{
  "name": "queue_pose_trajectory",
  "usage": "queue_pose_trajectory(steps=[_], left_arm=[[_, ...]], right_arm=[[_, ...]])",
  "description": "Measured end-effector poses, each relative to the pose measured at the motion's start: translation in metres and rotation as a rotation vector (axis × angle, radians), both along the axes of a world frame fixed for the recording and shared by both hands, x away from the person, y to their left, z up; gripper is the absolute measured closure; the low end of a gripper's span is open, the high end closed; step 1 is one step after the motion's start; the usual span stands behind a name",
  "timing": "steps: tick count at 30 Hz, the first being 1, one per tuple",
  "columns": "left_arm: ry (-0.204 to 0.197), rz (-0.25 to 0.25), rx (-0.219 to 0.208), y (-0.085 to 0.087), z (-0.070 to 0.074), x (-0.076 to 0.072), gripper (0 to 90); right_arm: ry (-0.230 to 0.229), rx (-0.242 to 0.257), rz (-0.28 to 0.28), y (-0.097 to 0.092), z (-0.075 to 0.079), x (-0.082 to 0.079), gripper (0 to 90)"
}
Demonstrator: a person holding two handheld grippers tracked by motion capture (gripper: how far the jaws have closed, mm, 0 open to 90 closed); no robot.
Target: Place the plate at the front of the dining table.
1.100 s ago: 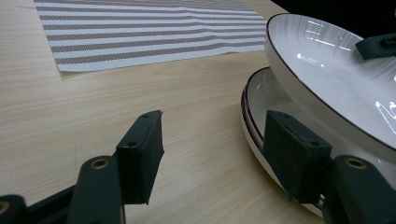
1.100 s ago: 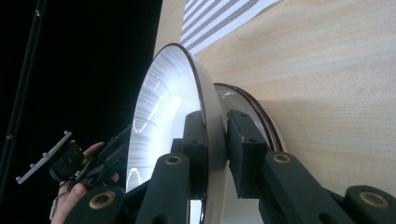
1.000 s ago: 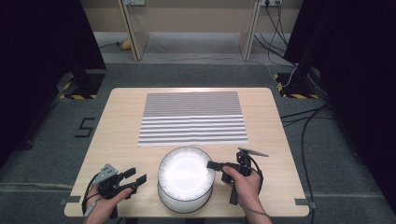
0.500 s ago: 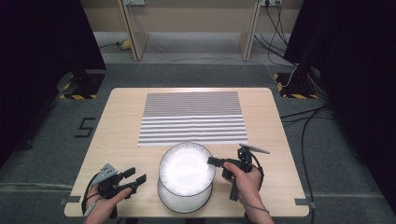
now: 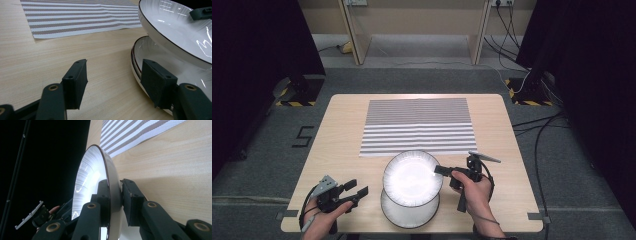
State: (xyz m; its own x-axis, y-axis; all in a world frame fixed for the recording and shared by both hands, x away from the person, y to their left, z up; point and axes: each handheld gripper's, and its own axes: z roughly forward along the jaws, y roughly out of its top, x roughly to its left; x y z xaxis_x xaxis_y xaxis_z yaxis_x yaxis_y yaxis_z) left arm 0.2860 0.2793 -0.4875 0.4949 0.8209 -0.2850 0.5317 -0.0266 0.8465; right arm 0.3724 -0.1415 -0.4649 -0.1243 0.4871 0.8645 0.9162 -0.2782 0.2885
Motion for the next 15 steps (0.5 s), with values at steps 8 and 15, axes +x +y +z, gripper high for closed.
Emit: queue_pose_trajectory(steps=[8, 15], left_arm=[[0.0, 0.001, 0.001, 0.0002, -0.0002, 0.0003, 37.7], [0.002, 0.001, -0.003, 0.0, -0.0005, 0.0005, 37.7]], right_arm=[[-0.003, -0.004, -0.01, 0.0, 0.0, 0.0026, 76.8], [0.003, 0.001, -0.017, 0.0007, -0.0018, 0.0062, 76.7]])
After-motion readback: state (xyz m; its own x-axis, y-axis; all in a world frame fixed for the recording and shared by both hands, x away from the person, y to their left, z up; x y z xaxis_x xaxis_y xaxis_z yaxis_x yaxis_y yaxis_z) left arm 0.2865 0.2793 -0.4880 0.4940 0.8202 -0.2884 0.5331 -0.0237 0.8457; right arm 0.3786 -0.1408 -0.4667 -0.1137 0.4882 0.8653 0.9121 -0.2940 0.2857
